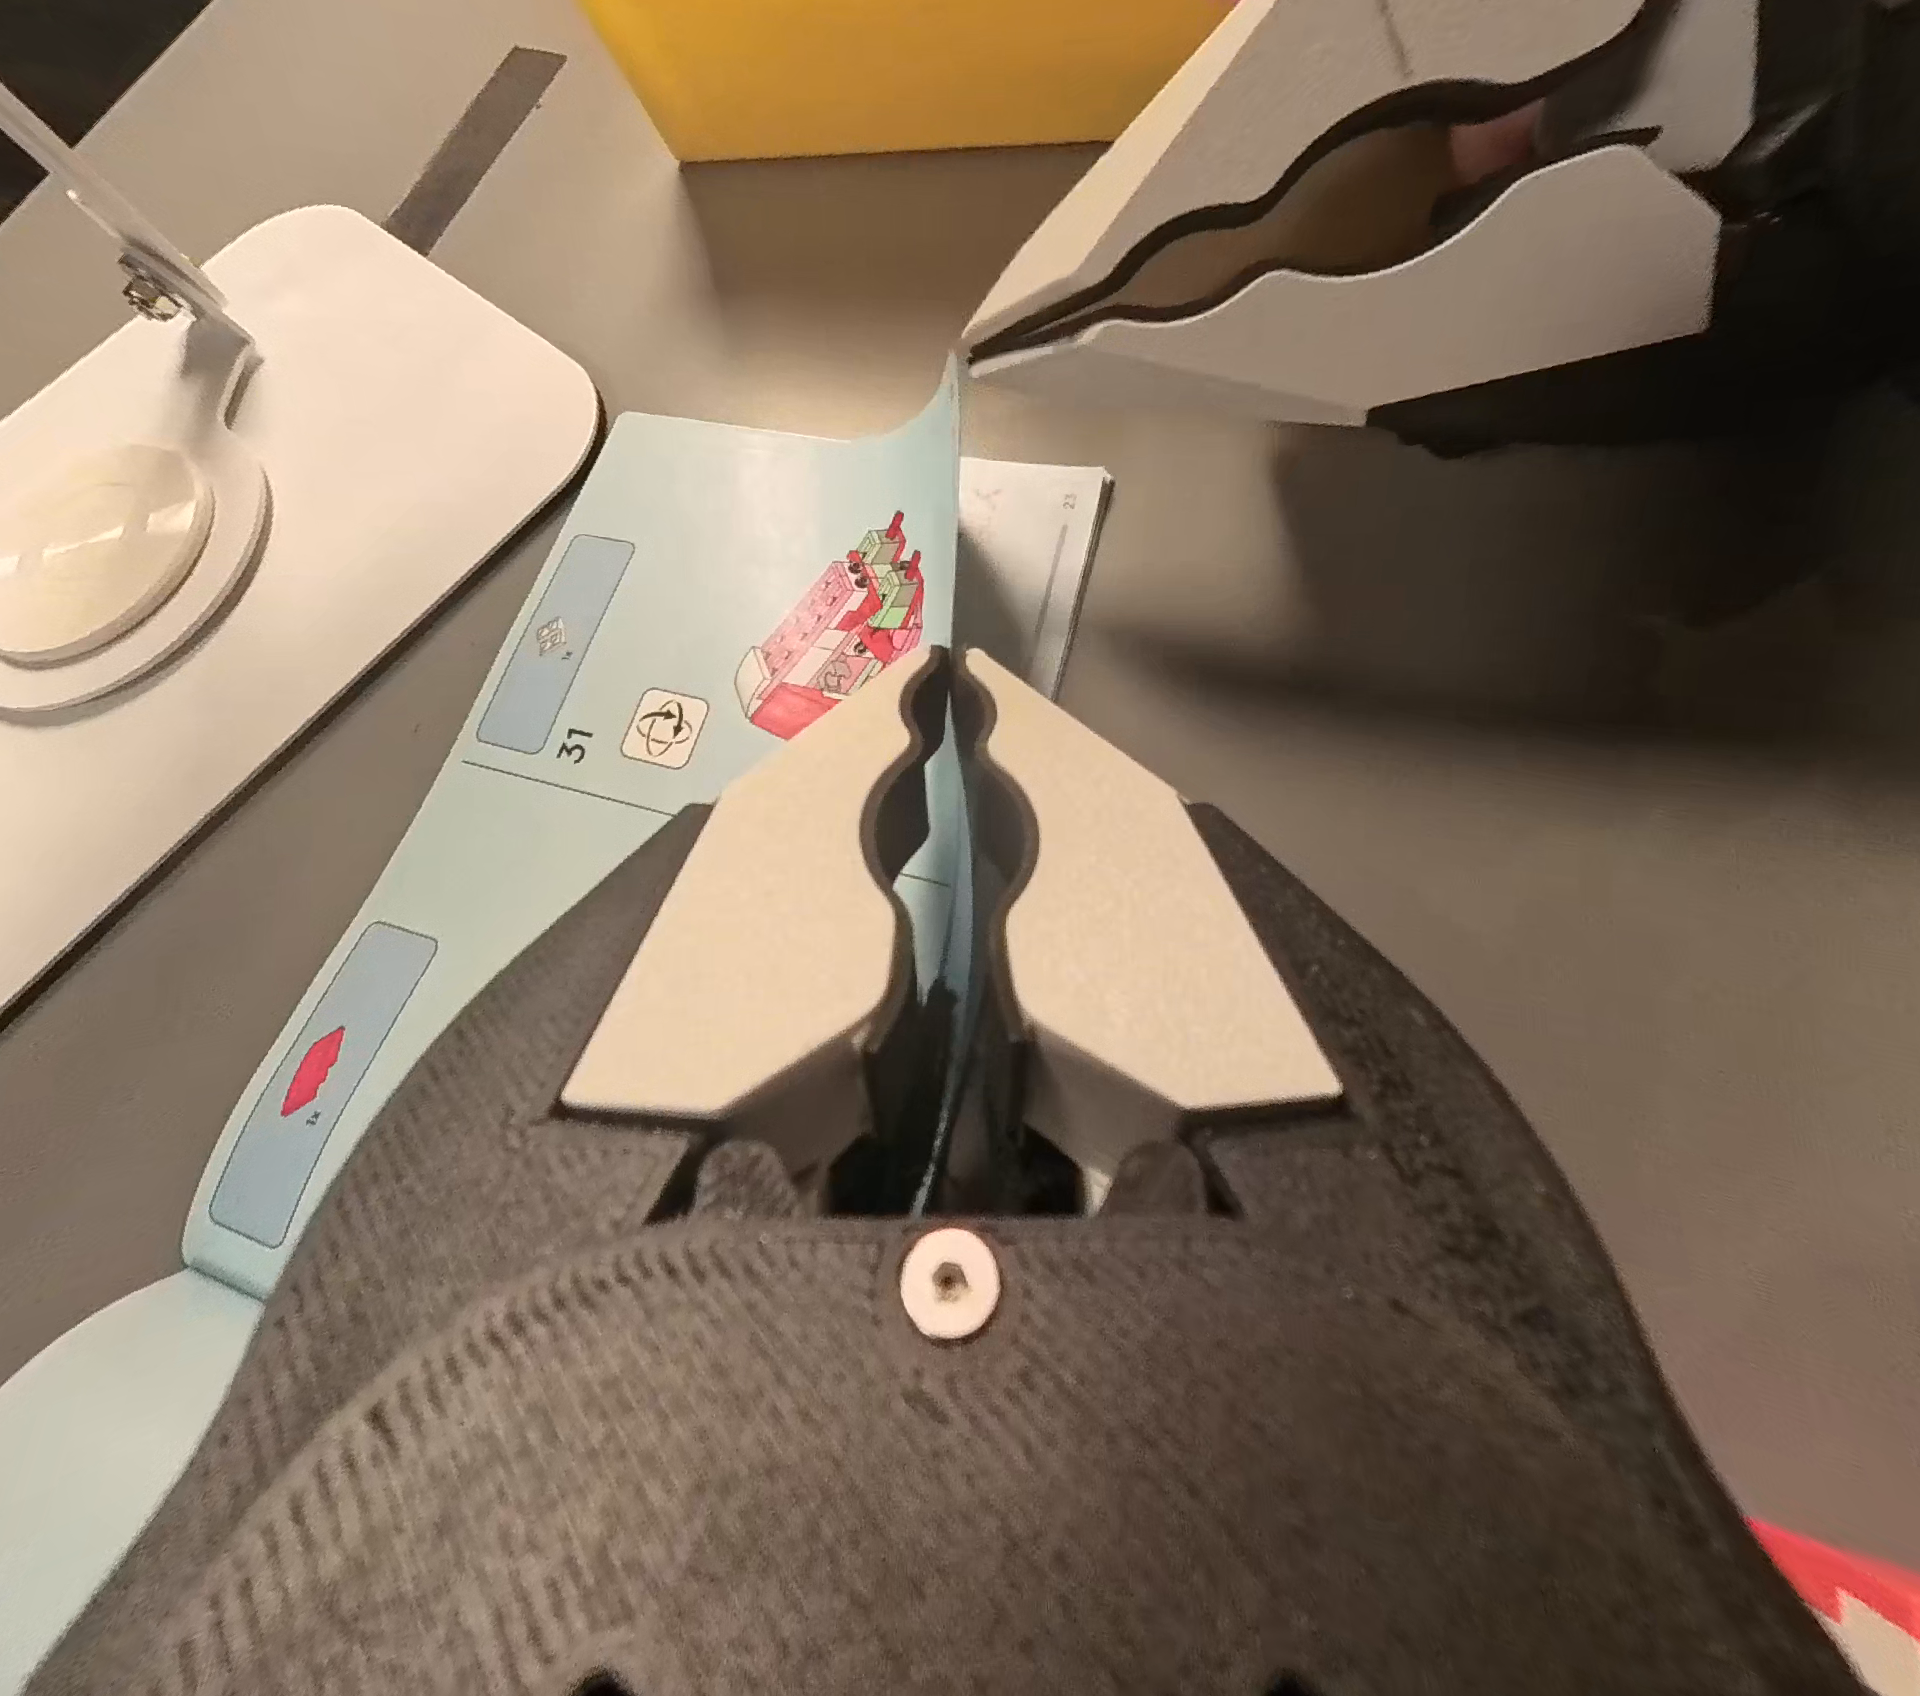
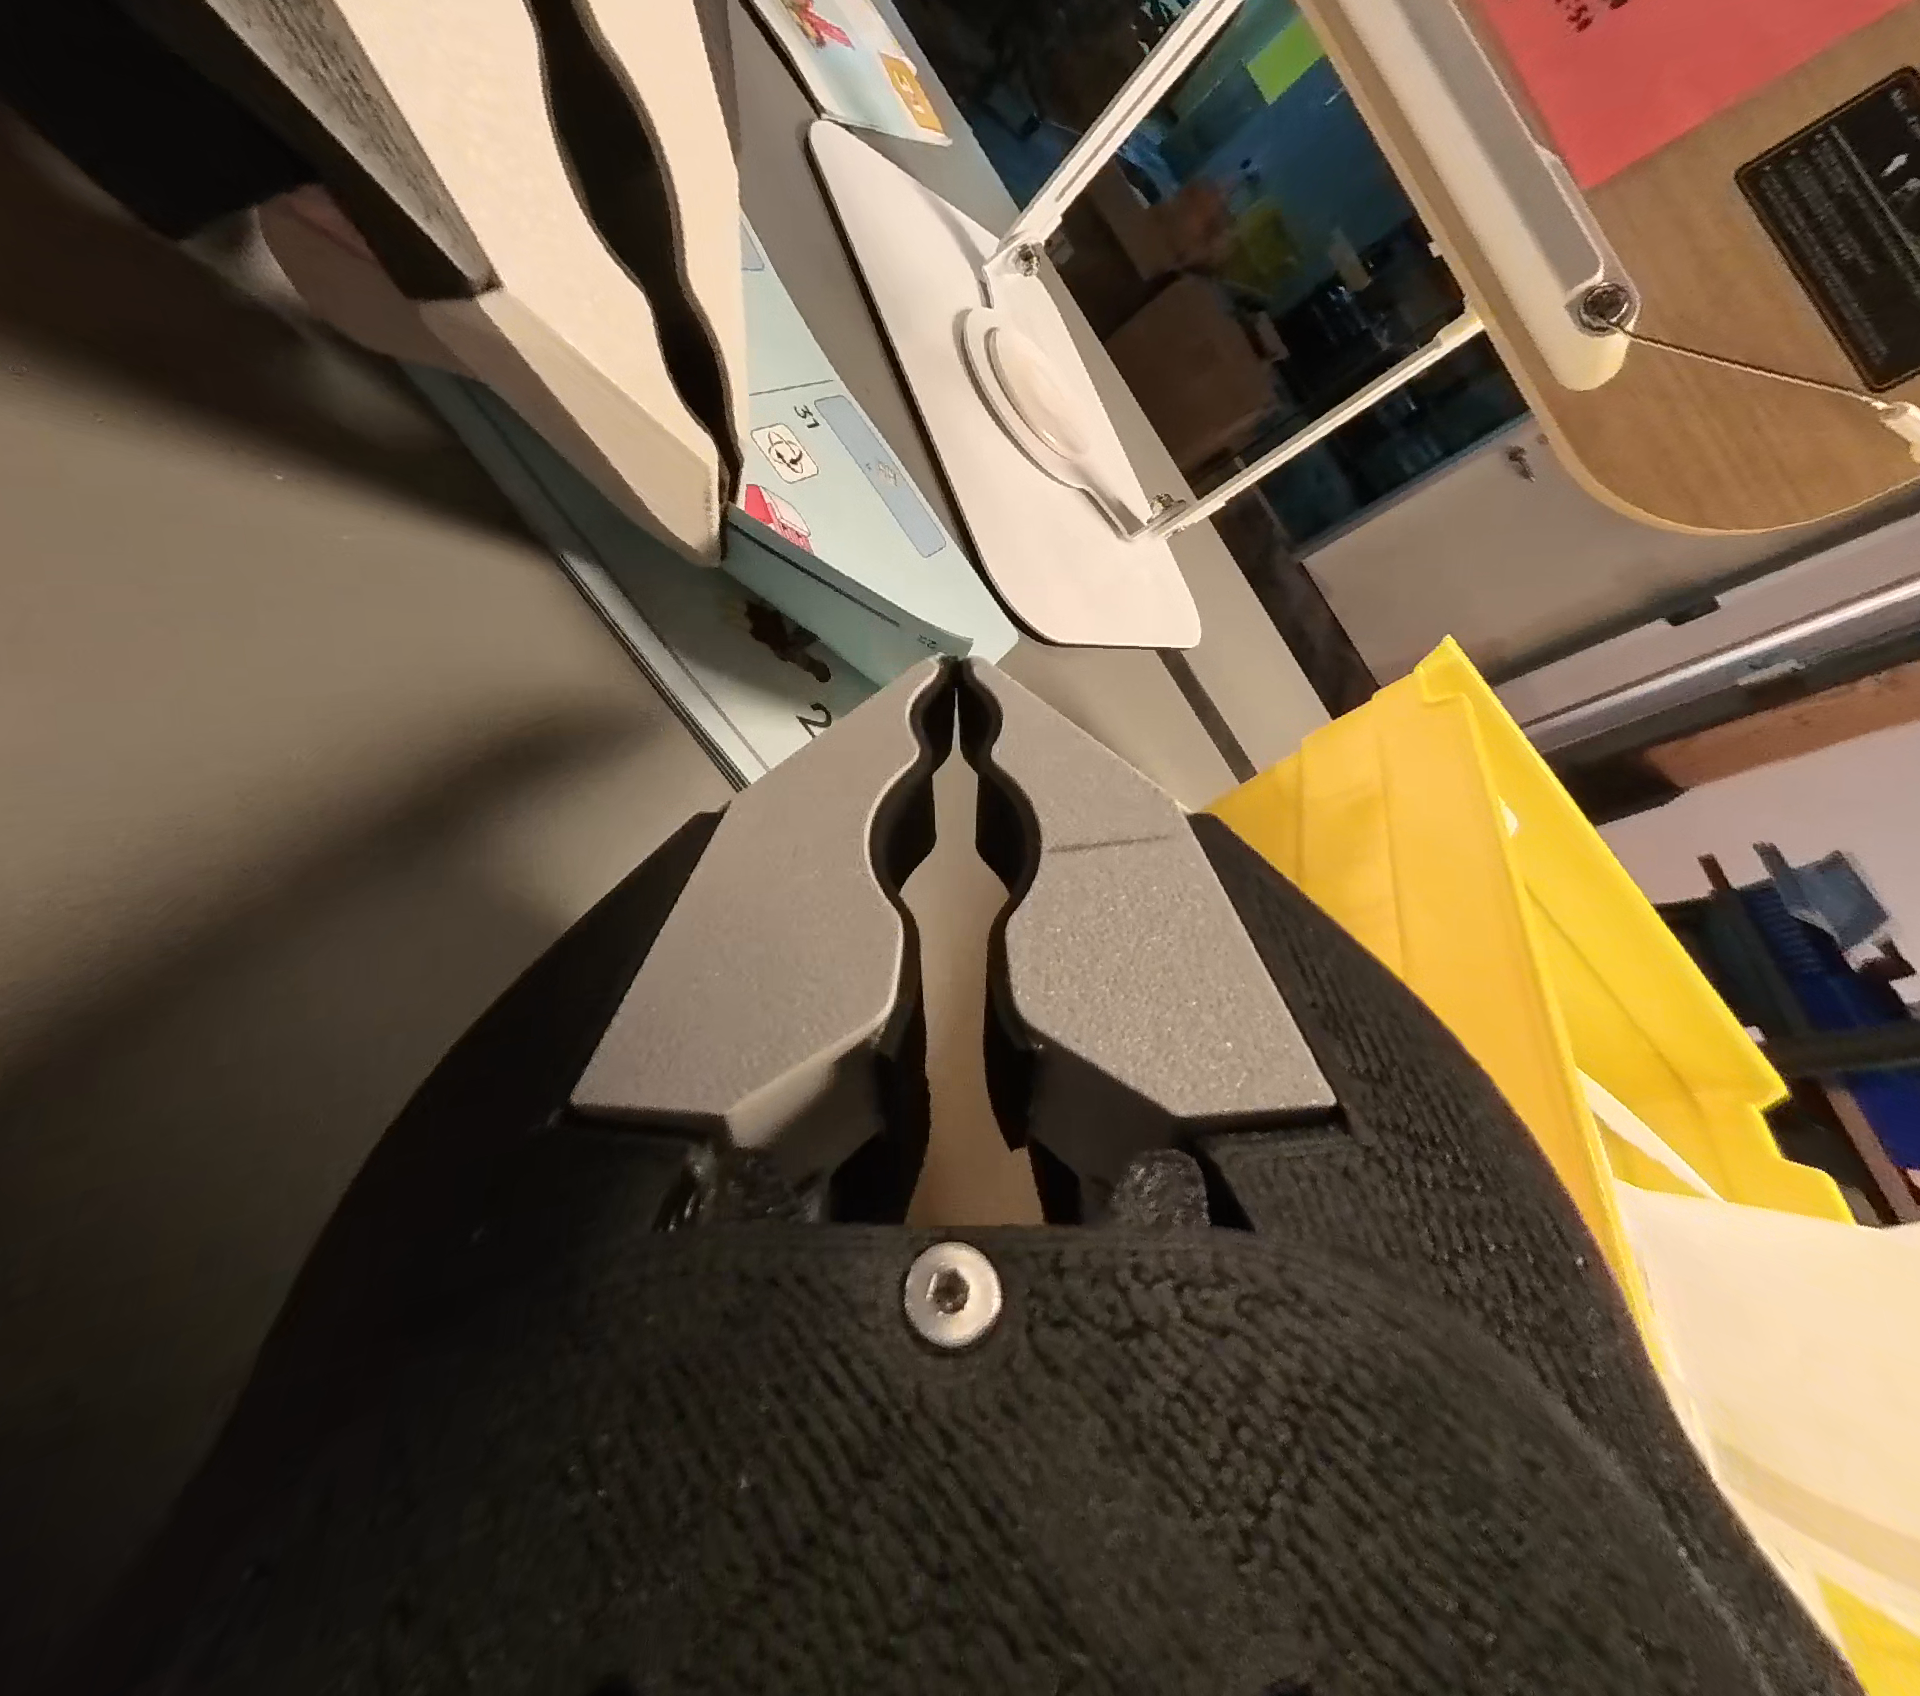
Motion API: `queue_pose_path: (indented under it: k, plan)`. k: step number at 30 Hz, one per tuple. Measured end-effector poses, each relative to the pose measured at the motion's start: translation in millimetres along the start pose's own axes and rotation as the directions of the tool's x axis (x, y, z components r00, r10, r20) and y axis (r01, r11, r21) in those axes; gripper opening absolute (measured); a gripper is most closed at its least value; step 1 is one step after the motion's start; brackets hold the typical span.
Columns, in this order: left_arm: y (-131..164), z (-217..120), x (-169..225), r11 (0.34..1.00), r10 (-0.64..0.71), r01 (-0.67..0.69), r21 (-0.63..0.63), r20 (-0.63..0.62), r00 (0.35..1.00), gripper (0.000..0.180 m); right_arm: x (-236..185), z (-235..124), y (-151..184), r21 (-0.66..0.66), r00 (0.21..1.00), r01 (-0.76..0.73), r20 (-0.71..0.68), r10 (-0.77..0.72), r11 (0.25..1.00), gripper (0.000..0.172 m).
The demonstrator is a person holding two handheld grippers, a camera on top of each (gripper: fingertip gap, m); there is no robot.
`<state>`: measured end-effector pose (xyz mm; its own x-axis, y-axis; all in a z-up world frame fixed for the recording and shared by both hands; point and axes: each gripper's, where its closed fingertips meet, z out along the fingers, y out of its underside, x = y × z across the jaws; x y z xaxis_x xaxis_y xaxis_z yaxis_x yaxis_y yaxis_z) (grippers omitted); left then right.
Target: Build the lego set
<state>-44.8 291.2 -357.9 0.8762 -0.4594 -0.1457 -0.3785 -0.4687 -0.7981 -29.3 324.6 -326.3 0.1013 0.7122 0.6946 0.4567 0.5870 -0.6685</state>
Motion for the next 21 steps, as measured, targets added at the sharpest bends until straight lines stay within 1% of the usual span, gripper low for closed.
queue_pose_path:
  k: [5, 7, 10, 12, 21]
  plan:
    - [-0.1, 0.4, 0.3, 1.000, 0.005, -0.005, -0.002, 0.002, 1.000, 0.000, -2.0, -0.4, -1.3, 0.008, 1.000, 0.005, 0.011, -0.005, 1.000, 0.000]
    - [-0.1, 0.3, 0.3, 1.000, 0.005, -0.005, -0.001, 0.002, 1.000, 0.000, 1.6, -1.1, -3.2, 0.019, 1.000, -0.002, -0.009, 0.002, 1.000, 0.000]
    - [-0.1, 0.3, 0.6, 1.000, 0.008, -0.008, -0.001, 0.002, 1.000, 0.000, 1.3, -1.1, -5.1, 0.032, 0.999, -0.048, 0.012, 0.048, 0.998, 0.016]
    - [-0.2, 0.3, 0.7, 1.000, 0.010, -0.010, -0.001, 0.002, 1.000, 0.000, -1.9, 1.2, -0.6, 0.010, 0.997, -0.063, 0.036, 0.063, 0.998, 0.018]
    - [0.0, 0.5, 0.6, 1.000, 0.010, -0.010, -0.003, 0.002, 1.000, 0.000, -5.4, 1.5, 1.0, -0.002, 0.998, -0.031, 0.045, 0.031, 1.000, 0.007]
